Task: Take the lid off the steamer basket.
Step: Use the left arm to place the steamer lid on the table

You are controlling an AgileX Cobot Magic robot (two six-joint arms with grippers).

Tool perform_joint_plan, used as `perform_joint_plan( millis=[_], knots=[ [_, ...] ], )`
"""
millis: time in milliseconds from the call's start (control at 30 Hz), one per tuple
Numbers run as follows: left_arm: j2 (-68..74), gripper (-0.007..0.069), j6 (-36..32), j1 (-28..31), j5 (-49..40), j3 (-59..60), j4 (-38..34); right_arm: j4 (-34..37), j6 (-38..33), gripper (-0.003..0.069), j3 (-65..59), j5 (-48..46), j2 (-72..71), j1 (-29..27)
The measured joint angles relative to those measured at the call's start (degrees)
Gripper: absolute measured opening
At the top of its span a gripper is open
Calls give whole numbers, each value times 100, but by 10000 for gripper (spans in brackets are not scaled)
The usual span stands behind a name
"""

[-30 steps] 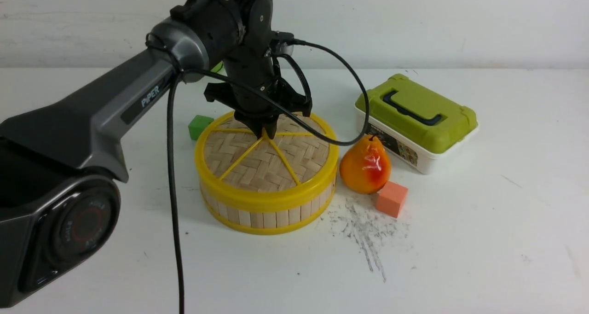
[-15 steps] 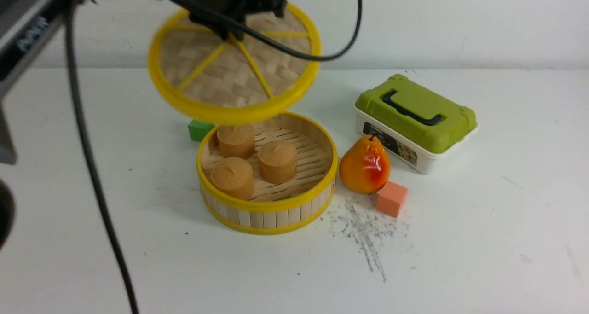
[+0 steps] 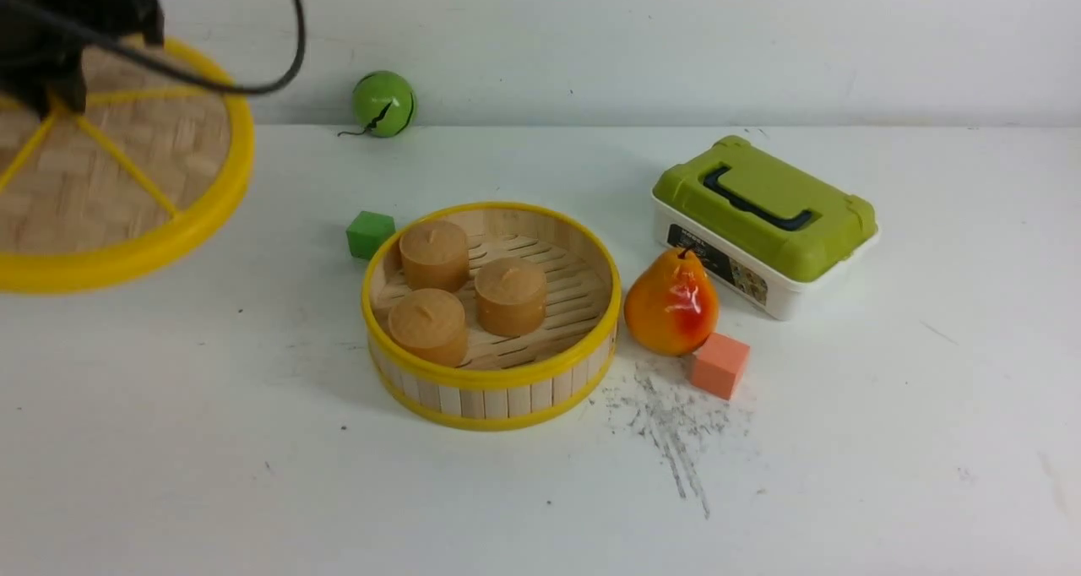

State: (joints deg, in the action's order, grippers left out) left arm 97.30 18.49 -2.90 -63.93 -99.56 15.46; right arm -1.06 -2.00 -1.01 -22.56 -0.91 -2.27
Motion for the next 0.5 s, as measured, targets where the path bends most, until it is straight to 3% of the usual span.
perform_joint_plan(
  millis=[133, 233, 500],
  knots=[
    [68, 104, 245, 170, 1276, 1423, -289, 0, 0, 240, 0, 0, 0, 0],
    [283, 104, 320, 171, 2010, 1866, -502, 0, 0, 240, 0, 0, 0, 0],
    [1101, 104, 438, 171, 2574, 1943, -736, 0, 0, 240, 0, 0, 0, 0]
  ],
)
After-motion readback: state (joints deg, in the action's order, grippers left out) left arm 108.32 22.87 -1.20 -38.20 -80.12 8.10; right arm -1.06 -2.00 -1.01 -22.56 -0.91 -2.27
